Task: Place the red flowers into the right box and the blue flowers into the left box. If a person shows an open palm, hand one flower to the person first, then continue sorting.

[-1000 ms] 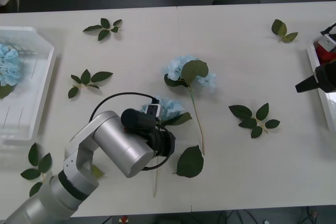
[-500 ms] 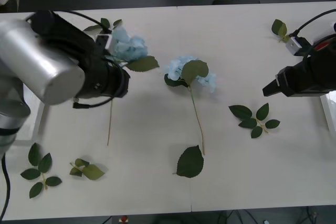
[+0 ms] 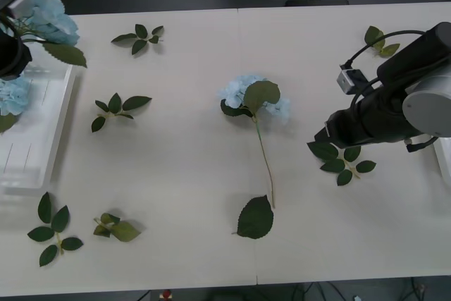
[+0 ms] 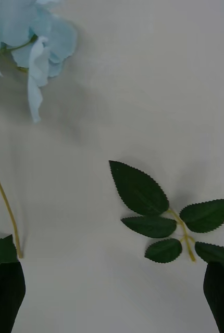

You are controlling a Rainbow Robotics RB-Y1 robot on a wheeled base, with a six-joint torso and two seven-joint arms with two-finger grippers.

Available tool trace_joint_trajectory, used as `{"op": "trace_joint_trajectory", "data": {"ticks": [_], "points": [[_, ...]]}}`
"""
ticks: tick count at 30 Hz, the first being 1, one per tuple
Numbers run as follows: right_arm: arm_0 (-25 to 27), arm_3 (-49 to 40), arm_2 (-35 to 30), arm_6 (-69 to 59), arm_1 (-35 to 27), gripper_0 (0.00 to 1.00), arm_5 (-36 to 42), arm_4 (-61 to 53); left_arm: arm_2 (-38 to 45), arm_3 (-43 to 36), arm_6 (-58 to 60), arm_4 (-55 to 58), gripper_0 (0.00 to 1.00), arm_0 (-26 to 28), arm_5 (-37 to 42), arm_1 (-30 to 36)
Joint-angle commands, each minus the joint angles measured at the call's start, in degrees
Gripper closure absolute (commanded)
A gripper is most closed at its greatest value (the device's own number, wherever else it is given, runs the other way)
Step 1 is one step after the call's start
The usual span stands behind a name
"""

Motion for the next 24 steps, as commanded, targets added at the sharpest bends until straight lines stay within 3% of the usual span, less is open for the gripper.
{"op": "trace_joint_trajectory", "data": {"ticks": [1, 9, 15, 16, 21, 24], "points": [[-2.3, -1.3, 0.8, -1.0, 5.2, 0.00, -0.4, 3.2, 2.7, 6.6, -6.2, -4.3, 1.00, -2.1, -1.4, 5.1], [-4.2, 1.2, 3.7, -2.0, 12.5, 0.00, 0.3, 10.1, 2.3, 20.5, -17.0, -8.8, 1.00, -2.1, -12.7, 6.5], [-6.2, 6.1, 6.8, -2.9, 16.8, 0.00, -2.3, 14.4, 0.7, 25.6, -17.9, -10.0, 0.96, -2.1, -15.6, 6.4], [-6.5, 7.4, 7.1, -2.9, 17.7, 0.01, -3.0, 15.2, 0.5, 26.0, -18.0, -10.2, 0.77, -2.1, -16.3, 6.4], [-8.1, 9.9, 8.4, -3.2, 20.1, 0.00, -3.4, 16.9, -0.2, 26.8, -18.2, -10.3, 0.39, -2.1, -18.1, 6.4], [-9.1, 11.8, 9.1, -3.5, 22.0, 0.00, -3.4, 18.1, -0.9, 26.8, -18.2, -11.0, 0.08, -2.1, -18.5, 6.4]]}}
